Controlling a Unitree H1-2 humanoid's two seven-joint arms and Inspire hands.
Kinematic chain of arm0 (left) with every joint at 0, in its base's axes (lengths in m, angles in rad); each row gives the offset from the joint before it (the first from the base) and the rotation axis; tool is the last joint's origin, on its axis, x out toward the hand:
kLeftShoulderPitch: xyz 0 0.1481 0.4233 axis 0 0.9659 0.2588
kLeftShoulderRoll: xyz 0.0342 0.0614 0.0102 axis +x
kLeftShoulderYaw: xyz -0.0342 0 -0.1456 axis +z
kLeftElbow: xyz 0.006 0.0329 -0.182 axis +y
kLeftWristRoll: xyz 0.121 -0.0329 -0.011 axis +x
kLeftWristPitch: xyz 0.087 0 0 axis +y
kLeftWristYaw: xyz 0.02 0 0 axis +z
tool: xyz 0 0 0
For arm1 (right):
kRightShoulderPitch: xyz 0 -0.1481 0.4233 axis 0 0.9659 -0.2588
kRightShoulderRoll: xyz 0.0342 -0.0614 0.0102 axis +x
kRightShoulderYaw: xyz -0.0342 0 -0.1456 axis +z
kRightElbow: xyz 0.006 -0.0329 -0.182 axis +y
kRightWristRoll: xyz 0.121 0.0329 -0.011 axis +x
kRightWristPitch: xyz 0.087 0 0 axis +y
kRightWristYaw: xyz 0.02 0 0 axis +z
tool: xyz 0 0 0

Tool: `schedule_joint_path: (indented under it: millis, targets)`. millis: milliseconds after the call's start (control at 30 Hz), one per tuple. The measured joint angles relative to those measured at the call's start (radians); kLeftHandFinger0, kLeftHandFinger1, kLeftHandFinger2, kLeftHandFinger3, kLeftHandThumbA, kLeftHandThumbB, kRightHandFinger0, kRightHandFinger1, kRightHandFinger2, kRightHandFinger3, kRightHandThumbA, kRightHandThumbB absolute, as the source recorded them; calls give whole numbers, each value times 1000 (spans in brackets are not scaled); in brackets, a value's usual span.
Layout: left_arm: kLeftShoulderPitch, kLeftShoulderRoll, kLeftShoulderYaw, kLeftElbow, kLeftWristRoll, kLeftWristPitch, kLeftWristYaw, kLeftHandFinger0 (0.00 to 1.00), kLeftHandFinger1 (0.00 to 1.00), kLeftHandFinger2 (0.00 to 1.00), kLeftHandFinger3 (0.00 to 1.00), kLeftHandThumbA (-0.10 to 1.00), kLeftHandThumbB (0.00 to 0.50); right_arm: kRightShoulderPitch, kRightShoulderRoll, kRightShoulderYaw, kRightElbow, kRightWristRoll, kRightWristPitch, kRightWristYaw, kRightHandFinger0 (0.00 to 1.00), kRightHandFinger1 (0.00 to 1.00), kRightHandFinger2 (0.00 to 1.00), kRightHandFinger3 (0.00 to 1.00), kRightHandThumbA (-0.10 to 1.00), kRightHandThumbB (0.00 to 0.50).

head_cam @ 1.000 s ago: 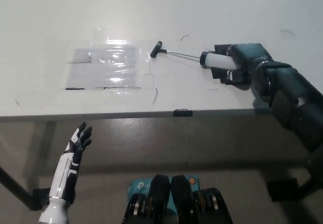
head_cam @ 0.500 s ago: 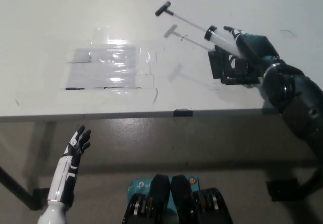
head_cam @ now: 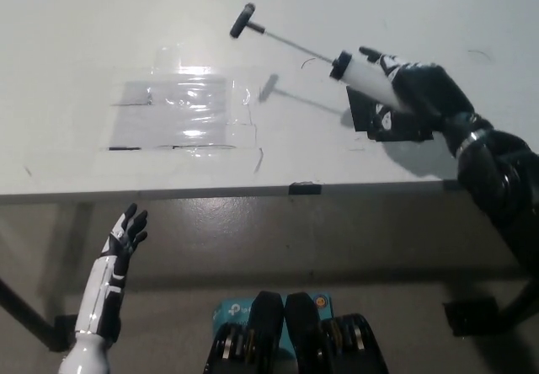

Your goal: The robot uses right hand to pick up a small white air pumper and uses its left hand to compress it, and then puts it on the desk

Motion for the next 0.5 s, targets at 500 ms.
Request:
schedule_joint_path:
  millis: [500]
  targets:
    - [-111, -27, 44, -201, -33, 71, 3, 1000, 1000, 1000, 1000, 1000, 153, 121, -89, -13, -580, 5, 103, 248, 38, 487, 805, 838, -100, 207]
